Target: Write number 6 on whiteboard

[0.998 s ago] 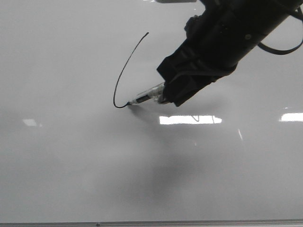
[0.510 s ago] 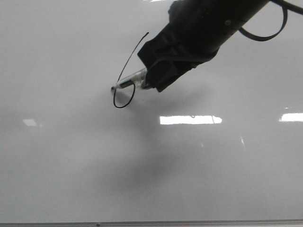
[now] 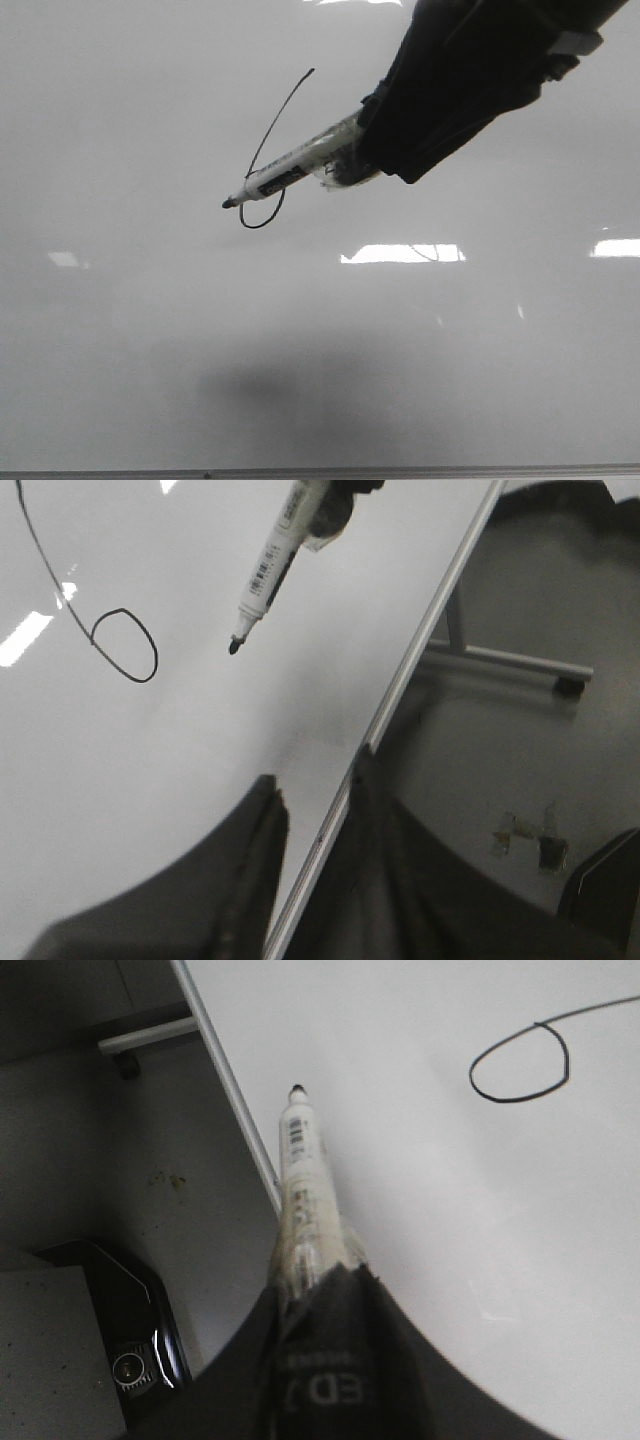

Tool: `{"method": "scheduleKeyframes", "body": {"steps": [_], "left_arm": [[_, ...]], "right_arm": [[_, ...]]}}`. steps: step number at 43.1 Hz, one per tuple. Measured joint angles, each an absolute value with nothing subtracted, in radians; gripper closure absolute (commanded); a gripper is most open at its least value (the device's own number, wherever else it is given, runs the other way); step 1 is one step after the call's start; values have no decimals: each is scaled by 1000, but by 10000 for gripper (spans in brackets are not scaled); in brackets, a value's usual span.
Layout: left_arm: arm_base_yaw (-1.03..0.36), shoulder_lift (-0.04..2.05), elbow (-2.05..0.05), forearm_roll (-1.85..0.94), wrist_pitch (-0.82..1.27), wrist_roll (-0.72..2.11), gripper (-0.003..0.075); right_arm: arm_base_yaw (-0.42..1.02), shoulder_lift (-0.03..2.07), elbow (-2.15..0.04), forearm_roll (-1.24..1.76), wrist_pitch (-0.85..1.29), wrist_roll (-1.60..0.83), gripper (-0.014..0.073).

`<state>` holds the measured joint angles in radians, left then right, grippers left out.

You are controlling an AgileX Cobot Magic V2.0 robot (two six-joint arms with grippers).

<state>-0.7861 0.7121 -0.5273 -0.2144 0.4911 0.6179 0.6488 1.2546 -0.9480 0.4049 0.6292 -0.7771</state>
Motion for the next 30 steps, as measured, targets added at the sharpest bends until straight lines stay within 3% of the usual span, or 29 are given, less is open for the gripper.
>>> {"method": "scheduleKeyframes", "body": {"steps": [3,21,30], "left_arm": [[-786,784,-576,-213,501,653,227],[-887,1050,-749,-208,531,767,232],[-904,1073,-750,-202,541,772,373]], "right_arm": [[680,1238,-946,403,650,-799,655],[848,1223,-950,403,647,-809,655],[865,1221,-950,403,633,-810,655]]}}
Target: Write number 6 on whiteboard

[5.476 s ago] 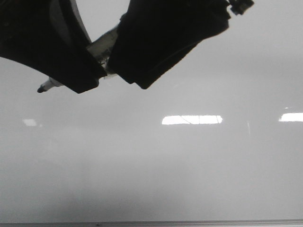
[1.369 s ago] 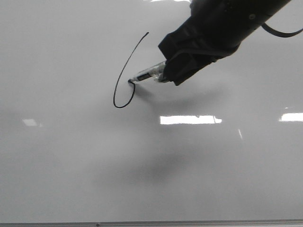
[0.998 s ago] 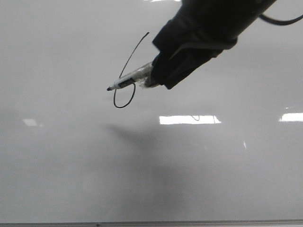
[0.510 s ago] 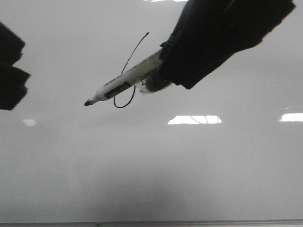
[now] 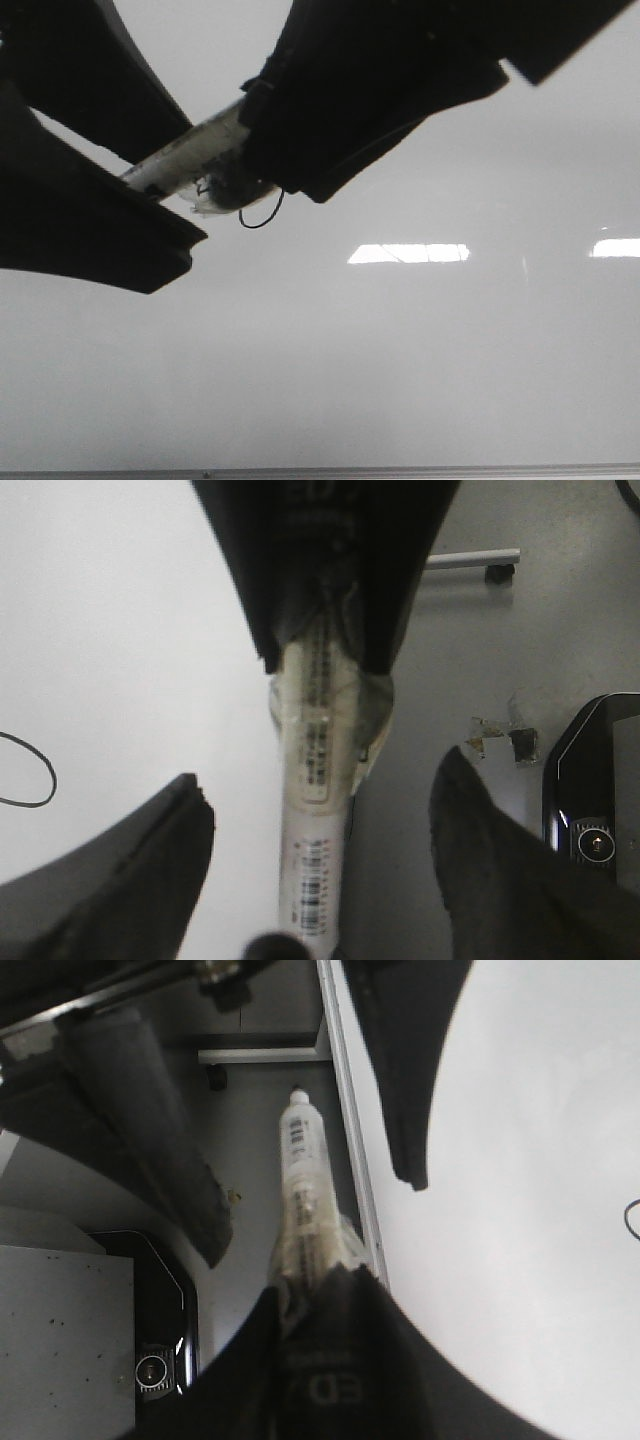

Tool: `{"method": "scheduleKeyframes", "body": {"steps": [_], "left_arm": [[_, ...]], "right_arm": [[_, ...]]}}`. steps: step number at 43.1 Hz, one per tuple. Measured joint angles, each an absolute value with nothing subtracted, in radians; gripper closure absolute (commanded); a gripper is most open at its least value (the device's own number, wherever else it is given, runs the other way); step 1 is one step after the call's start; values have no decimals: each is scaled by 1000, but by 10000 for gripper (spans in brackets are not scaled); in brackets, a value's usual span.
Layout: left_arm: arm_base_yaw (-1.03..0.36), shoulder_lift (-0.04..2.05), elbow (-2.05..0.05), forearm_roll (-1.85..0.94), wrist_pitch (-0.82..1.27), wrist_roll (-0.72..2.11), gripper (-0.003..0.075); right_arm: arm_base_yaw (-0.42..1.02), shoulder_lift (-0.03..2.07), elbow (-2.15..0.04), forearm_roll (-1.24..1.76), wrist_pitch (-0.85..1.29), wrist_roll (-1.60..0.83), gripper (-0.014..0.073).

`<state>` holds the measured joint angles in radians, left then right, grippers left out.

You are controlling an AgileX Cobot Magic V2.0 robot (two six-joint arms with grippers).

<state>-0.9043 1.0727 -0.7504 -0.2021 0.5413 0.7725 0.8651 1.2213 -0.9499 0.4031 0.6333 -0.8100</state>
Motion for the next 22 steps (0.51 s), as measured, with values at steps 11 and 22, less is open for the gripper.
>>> {"method": "scheduleKeyframes", "body": {"steps": [11,22], "left_arm": [[-904,1073,-750,-198,541,772,528],[-904,1073,-750,-194,543,774,740]], "right_arm": [[865,1221,-950,403,633,-810,655],[865,1221,-950,403,631,-810,568]]}}
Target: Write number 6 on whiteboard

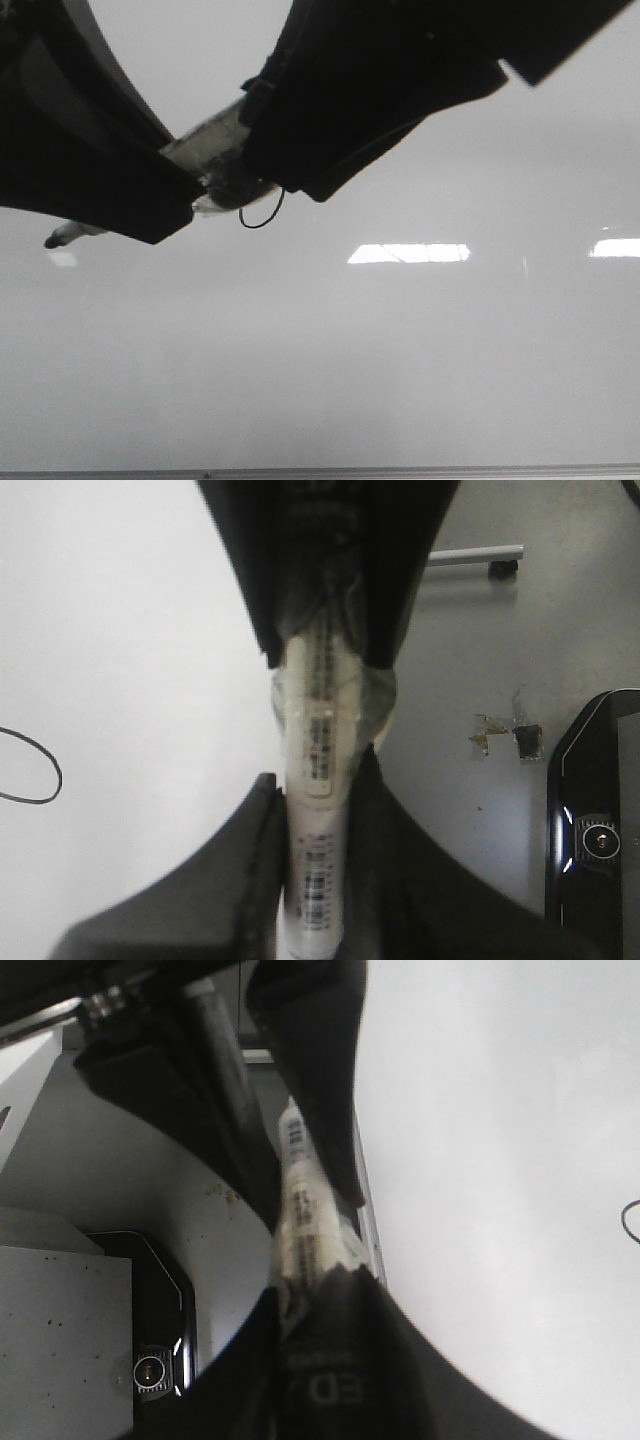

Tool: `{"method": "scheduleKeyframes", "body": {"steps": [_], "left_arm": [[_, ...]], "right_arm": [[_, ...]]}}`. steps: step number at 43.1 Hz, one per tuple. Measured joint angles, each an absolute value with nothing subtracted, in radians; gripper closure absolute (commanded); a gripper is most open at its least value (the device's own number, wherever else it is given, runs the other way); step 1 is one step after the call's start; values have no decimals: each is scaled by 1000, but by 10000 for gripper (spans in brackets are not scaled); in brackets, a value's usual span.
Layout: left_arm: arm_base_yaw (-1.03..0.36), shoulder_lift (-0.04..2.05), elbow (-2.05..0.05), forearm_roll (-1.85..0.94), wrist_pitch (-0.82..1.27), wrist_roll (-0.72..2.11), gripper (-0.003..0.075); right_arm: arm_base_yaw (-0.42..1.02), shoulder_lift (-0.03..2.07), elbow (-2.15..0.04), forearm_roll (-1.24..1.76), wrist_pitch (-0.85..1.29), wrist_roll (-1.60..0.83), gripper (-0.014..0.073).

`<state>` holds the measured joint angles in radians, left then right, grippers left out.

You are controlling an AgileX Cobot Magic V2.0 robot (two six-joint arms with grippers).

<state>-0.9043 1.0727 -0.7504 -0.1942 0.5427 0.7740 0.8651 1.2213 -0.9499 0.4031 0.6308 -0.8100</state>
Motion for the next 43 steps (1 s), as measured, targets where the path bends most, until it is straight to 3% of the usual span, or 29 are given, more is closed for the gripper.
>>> {"method": "scheduleKeyframes", "body": {"steps": [7,10,21,36,39,43], "left_arm": [[-904,1073,-750,-192,543,776,740],[-904,1073,-750,-190,543,776,740],[-819,1071,-735,-169,536,712,741],[-327,942,-642,-171,536,461,741],[-207,934,-632,-171,536,401,741],[-44,938,-622,-171,536,365,741]], "right_arm": [[865,1221,-950,401,628,-810,270],[865,1219,-950,393,621,-810,187],[729,1098,-869,382,569,-717,285],[327,697,-552,380,402,-443,295],[247,622,-504,380,392,-392,356],[188,554,-466,380,389,-370,509]]}}
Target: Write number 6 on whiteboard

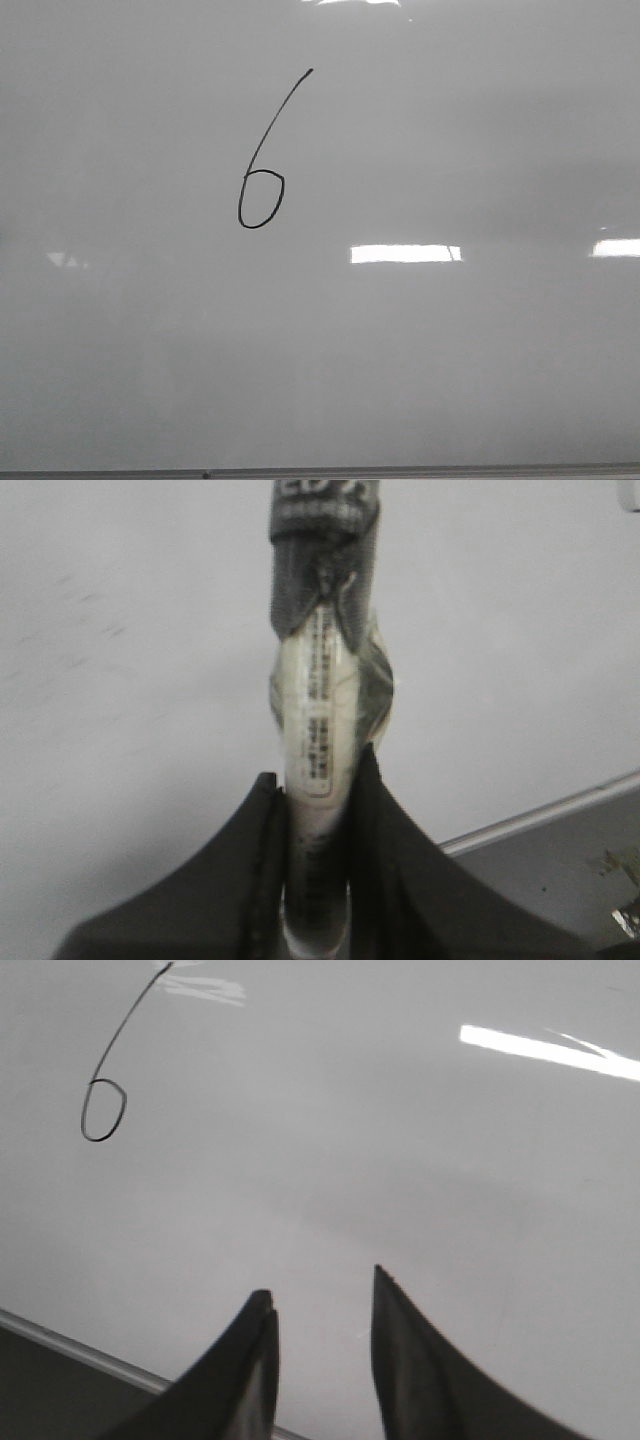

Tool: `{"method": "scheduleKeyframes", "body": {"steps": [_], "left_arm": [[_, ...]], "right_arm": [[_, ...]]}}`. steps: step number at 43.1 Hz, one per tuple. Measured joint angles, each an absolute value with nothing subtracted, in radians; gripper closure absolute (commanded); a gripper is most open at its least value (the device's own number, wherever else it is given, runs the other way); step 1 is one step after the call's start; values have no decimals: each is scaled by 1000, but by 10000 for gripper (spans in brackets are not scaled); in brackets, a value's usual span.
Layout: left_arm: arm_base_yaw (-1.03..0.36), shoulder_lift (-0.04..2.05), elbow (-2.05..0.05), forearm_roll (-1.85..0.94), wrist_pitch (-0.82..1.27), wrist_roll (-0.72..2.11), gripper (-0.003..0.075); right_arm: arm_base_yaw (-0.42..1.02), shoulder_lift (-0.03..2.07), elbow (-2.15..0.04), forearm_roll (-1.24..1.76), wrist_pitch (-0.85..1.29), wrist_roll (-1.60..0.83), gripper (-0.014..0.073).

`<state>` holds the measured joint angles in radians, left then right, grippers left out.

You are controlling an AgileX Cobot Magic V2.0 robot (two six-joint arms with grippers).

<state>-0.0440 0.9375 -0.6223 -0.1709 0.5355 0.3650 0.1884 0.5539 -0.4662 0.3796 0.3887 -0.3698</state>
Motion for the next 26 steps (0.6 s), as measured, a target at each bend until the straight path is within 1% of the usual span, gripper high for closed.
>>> {"method": "scheduleKeyframes", "body": {"steps": [4,6,8,11,18,26], "left_arm": [[84,962,-622,-178,524,353,741],[129,977,-621,-193,505,350,741],[165,997,-621,-229,476,350,740],[182,1034,-621,-262,433,353,740],[161,1157,-621,-298,319,379,740],[154,1285,-621,-327,97,381,739]], "right_arm": [[173,505,-452,382,387,-359,641],[172,493,-450,382,385,-357,666],[172,489,-450,383,380,-355,659],[172,487,-450,383,379,-355,662],[172,487,-450,383,379,-353,662],[172,487,-450,383,379,-353,662]]}}
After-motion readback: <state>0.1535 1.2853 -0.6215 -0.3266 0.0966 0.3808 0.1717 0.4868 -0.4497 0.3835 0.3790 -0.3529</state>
